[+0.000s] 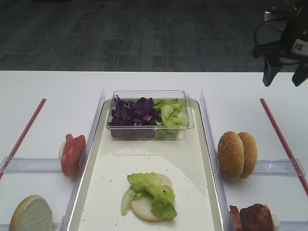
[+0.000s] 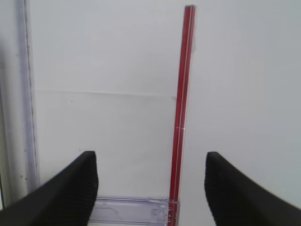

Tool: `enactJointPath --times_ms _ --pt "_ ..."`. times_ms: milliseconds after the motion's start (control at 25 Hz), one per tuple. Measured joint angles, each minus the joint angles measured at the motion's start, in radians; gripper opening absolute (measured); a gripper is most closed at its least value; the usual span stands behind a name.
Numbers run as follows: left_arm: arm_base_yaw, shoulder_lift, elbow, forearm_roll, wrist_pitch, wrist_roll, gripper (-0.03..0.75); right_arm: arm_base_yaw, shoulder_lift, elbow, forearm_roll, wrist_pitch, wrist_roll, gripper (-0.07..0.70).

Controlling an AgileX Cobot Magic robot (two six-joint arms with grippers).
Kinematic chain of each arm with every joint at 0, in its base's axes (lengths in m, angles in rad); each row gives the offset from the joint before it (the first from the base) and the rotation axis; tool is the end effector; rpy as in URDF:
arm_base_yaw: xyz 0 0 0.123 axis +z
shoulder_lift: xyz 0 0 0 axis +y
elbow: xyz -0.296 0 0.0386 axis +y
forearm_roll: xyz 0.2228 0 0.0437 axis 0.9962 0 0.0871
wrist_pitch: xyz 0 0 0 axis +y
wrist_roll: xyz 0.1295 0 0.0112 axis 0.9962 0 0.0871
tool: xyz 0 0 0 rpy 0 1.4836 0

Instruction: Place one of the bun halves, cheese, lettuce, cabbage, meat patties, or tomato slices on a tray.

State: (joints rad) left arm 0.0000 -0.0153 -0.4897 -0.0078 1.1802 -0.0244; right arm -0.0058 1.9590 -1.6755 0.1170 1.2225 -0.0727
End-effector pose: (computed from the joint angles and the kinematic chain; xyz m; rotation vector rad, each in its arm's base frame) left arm -0.0146 -0.0009 0.2309 -0.0254 2.1587 -0.0236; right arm 0.3937 0.0120 0.2343 -0.0526 2.9808 0.1596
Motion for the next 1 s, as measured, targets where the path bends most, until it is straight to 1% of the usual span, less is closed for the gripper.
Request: enactJointPath --times_ms 160,480,600,1000 --pt "0.0 0.0 0.0 0.0 0.0 0.0 0.472 -0.021 0.0 0.0 -0.002 0.0 0.0 0.509" --pt "0.0 0.0 0.0 0.0 0.0 0.0 0.472 -0.023 -0.005 0.0 -0.002 0.002 0.0 0.509" --pt "0.0 0.0 0.0 0.0 0.0 0.0 0.472 -0.023 -0.035 0.042 0.0 0.0 0.0 0.509" --pt "0.0 0.0 0.0 0.0 0.0 0.0 0.472 -0.023 -0.206 0.256 -0.002 0.0 0.0 0.509"
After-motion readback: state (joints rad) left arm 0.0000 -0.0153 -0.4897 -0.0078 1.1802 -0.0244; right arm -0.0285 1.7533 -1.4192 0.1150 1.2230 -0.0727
